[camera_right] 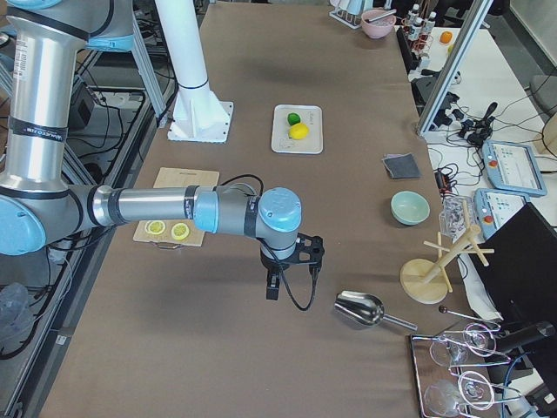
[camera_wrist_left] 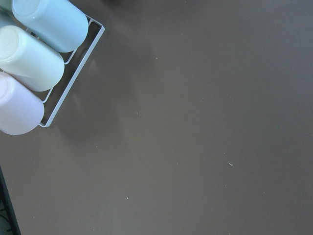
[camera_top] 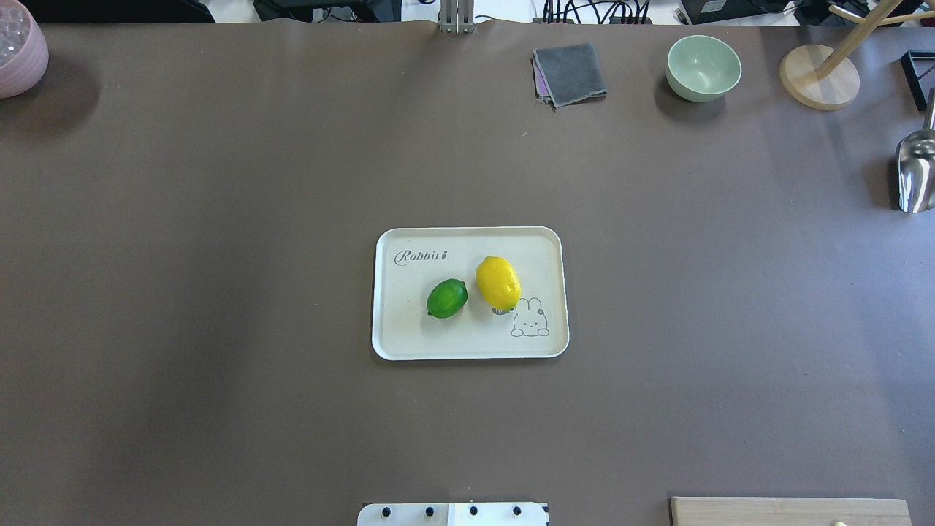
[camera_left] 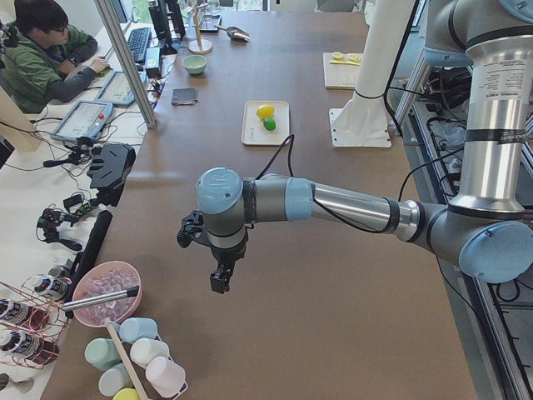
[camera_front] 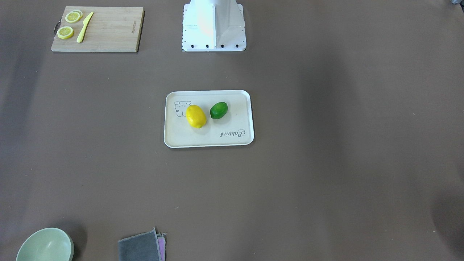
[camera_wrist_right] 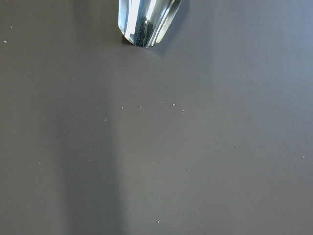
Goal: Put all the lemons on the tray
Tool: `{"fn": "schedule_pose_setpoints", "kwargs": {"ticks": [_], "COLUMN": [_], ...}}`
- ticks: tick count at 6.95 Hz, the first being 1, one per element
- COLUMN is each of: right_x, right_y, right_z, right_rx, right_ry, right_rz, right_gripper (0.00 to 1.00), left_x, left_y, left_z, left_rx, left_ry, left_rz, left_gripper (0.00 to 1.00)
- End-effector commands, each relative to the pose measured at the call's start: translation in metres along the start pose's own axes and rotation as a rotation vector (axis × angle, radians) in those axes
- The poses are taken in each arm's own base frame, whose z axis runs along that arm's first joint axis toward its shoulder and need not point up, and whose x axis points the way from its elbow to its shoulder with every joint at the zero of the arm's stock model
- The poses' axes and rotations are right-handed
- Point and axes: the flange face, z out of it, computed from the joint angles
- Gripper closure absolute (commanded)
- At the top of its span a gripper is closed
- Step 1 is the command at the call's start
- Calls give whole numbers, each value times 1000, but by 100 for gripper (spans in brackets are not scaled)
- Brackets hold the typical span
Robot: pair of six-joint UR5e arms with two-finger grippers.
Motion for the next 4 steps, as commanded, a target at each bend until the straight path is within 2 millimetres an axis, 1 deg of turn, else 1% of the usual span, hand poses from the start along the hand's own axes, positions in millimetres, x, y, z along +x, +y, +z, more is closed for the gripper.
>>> {"fn": "schedule_pose_setpoints", "kwargs": {"ticks": [1, 4], "right_x": [-1, -1], "right_y": [1, 6], "right_z": [0, 2], "right_rx": [0, 16], "right_ry": [-11, -28], "right_rz": [-2, -17], "right_gripper": [0, 0], "left_x": [0, 0], "left_y": [0, 0], "left_z": [0, 0], "left_rx": [-1, 1], "left_ry": [0, 0], "left_rz": [0, 1], "left_gripper": [1, 1]}}
